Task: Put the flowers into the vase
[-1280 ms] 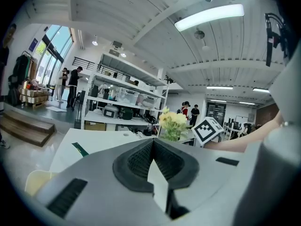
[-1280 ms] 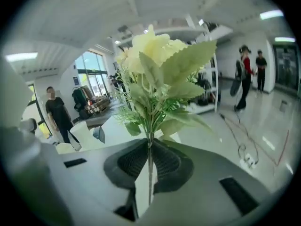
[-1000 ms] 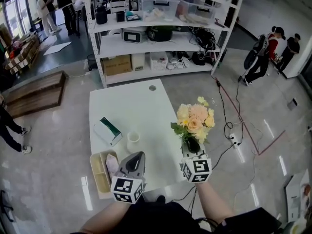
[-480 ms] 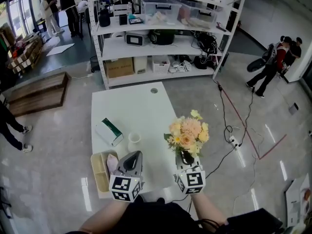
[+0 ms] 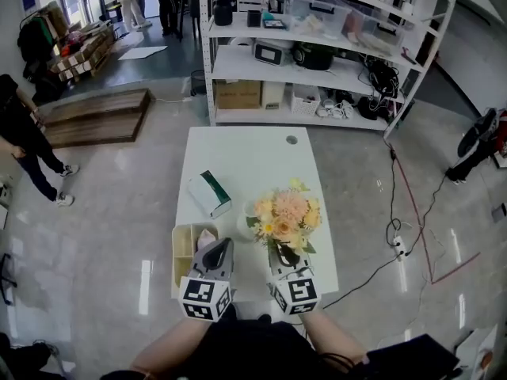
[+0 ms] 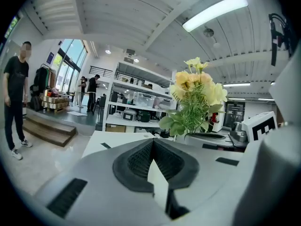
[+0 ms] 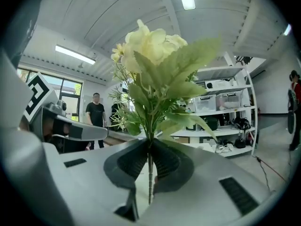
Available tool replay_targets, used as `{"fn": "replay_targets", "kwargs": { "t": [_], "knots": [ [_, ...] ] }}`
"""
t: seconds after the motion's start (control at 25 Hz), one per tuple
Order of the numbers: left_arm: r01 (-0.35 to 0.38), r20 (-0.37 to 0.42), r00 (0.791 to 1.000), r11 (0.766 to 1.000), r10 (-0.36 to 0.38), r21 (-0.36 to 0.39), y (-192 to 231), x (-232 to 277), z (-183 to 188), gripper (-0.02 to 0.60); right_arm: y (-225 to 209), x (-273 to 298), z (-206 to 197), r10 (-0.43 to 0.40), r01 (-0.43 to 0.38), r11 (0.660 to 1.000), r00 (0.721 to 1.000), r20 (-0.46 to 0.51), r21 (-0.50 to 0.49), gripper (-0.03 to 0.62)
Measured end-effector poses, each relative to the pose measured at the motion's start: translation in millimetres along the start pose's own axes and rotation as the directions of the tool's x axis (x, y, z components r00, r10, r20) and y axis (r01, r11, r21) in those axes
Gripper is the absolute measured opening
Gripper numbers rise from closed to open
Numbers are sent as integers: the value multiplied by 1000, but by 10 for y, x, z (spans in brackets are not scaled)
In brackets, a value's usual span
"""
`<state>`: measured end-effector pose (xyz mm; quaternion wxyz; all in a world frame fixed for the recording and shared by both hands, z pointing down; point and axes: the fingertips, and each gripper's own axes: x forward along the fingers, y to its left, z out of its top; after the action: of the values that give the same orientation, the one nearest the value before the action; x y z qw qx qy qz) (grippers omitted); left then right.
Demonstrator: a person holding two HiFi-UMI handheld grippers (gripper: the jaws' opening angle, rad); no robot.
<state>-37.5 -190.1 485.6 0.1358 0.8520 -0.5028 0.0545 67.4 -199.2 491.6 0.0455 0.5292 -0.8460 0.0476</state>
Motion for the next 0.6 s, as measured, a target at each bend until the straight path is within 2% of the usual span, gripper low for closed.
{"fn": "replay_targets", "kwargs": {
  "t": [0.08,0.16,0.36,0.48,0.6],
  "knots": [
    [-20,7,1000,1000,20,-4,71,-30,17,3,59,141,165,31,-30,999,999,38,-10,32],
    [-30,16,999,1000,30,-7,121,-35,43,3,63,301,519,48,-45,998,992,119,-32,32],
    [-31,34,999,999,31,-13,147,-19,112,3,-20,606,1520,67,-38,995,945,319,-97,32],
    [-24,36,999,1000,25,-17,145,-9,102,3,-28,746,1611,72,-33,992,939,336,-120,32],
    [-24,32,999,999,25,-21,186,-8,80,3,3,899,1333,73,-43,993,956,285,-111,32]
  ]
}}
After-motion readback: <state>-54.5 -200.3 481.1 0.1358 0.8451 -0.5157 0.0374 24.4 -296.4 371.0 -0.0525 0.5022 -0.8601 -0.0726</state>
